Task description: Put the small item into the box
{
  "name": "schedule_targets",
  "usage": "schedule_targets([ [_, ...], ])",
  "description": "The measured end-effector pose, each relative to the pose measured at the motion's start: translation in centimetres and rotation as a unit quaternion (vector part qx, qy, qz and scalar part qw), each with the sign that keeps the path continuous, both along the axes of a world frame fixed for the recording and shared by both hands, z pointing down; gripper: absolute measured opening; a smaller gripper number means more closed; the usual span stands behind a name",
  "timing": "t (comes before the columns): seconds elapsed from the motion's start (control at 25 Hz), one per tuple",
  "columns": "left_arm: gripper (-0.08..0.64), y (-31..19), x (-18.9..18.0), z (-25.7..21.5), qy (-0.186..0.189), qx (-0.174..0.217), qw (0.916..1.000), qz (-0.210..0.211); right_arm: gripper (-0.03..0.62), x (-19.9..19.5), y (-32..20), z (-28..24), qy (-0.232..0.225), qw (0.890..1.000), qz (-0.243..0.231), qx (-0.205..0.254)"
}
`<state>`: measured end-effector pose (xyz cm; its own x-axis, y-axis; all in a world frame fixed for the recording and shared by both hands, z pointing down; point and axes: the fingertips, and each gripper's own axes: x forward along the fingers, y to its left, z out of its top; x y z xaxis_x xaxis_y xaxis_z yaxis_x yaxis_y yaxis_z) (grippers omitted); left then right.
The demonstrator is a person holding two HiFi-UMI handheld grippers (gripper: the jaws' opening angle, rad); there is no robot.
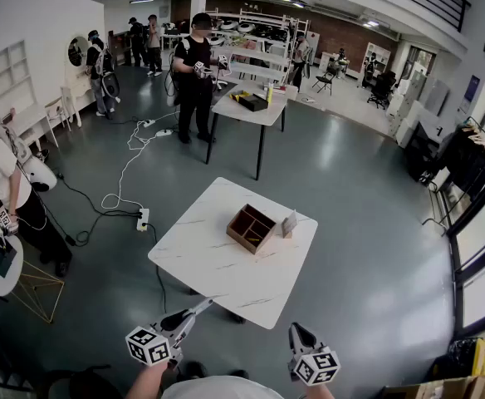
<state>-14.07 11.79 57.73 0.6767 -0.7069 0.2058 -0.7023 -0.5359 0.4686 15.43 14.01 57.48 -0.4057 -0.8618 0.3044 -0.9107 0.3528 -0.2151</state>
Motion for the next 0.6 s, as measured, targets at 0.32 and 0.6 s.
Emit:
schedule_targets([
  [0.32,0.077,0.07,-0.24,0.33,-0.002,-0.001,1.0,0.0,0.026,-0.43,-0.07,0.14,0.001,1.0,-0.006,0.005],
  [0.6,0.077,0.33,-0.51,0.51,0.001,-0.003,1.0,0.003,0.028,-0.78,0.24,0.19,-0.011,1.0,-0.001,-0.003],
])
